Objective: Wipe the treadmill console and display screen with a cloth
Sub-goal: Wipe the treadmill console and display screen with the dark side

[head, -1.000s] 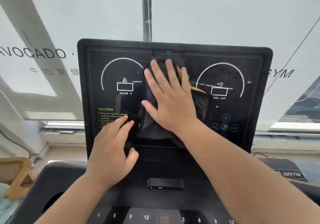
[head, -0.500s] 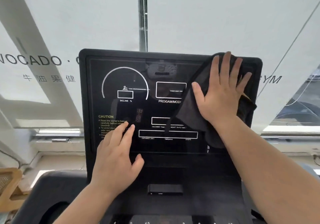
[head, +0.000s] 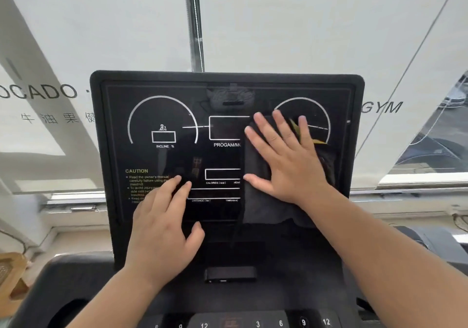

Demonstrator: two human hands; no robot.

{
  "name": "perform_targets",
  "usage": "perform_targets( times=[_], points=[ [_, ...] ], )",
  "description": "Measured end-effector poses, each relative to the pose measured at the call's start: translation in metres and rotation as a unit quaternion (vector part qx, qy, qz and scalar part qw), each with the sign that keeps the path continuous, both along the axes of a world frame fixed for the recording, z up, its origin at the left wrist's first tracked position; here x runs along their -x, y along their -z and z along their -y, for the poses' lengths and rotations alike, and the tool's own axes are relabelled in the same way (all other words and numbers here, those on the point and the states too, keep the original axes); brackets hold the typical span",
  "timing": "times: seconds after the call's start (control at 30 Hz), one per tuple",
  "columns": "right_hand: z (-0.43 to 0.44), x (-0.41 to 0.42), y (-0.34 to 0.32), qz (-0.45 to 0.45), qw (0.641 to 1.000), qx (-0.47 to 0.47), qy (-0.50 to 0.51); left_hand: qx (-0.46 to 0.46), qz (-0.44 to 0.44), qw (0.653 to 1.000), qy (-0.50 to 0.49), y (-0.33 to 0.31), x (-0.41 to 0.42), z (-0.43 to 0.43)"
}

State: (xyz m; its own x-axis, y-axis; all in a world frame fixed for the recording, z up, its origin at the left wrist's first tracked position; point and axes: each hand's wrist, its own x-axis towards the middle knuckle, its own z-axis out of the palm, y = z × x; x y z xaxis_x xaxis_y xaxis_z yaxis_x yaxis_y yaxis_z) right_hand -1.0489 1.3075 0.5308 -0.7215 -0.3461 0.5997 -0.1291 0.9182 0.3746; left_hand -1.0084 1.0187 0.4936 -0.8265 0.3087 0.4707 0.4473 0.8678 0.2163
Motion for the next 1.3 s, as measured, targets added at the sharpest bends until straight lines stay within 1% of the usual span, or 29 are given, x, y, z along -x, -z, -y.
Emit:
perform_targets(
  times=[0.07,0.13,0.2,0.23,0.3,0.4,0.5,0.6,0.7,0.77,0.83,0.9,0.97,1.1,1.2,1.3],
  points=[
    [-0.044,-0.004,-0.017,-0.020,0.994,0.079,0.076,0.012,-0.002,1.000,0.022,0.001,-0.002,-0.007],
    [-0.073,-0.001,-0.041,-0.026,0.968,0.196,0.155,0.020,0.000,0.999,0.035,0.002,-0.005,-0.014],
    [-0.076,0.009,-0.062,-0.037,0.939,0.280,0.195,0.027,0.005,0.999,0.040,0.004,-0.009,-0.018],
    [-0.068,0.015,-0.070,-0.045,0.933,0.294,0.201,0.028,0.009,0.999,0.041,0.005,-0.010,-0.020],
    [-0.040,0.025,-0.075,-0.050,0.940,0.282,0.188,0.029,0.019,0.999,0.041,0.006,-0.012,-0.021],
    [0.003,0.031,-0.062,-0.044,0.960,0.231,0.153,0.040,0.037,0.998,0.035,0.008,-0.012,-0.021],
    [0.026,0.024,-0.033,-0.052,0.960,0.246,0.126,0.047,0.039,0.997,0.036,0.009,-0.012,-0.021],
    [0.027,-0.002,0.017,-0.030,0.962,0.253,0.099,0.045,0.032,0.998,0.035,0.014,-0.014,-0.023],
    [0.003,-0.041,0.072,0.006,0.974,0.207,0.093,0.050,0.032,0.997,0.040,0.023,-0.018,-0.026],
    [-0.026,-0.061,0.086,0.022,0.977,0.176,0.119,0.057,0.032,0.997,0.048,0.029,-0.021,-0.027],
    [-0.050,-0.065,0.078,0.041,0.972,0.171,0.153,0.062,0.034,0.996,0.051,0.034,-0.024,-0.027],
    [-0.061,-0.056,0.056,0.044,0.960,0.207,0.181,0.060,0.037,0.996,0.051,0.037,-0.026,-0.028],
    [-0.059,-0.041,0.029,0.030,0.948,0.246,0.199,0.056,0.036,0.996,0.051,0.038,-0.028,-0.030],
    [-0.038,-0.020,0.001,0.004,0.936,0.273,0.222,0.050,0.028,0.997,0.051,0.037,-0.030,-0.036],
    [-0.027,-0.020,0.006,-0.002,0.930,0.286,0.230,0.052,0.017,0.997,0.048,0.036,-0.030,-0.044],
    [-0.021,-0.041,0.040,0.023,0.936,0.275,0.219,0.048,0.002,0.998,0.050,0.035,-0.028,-0.052]
  ],
)
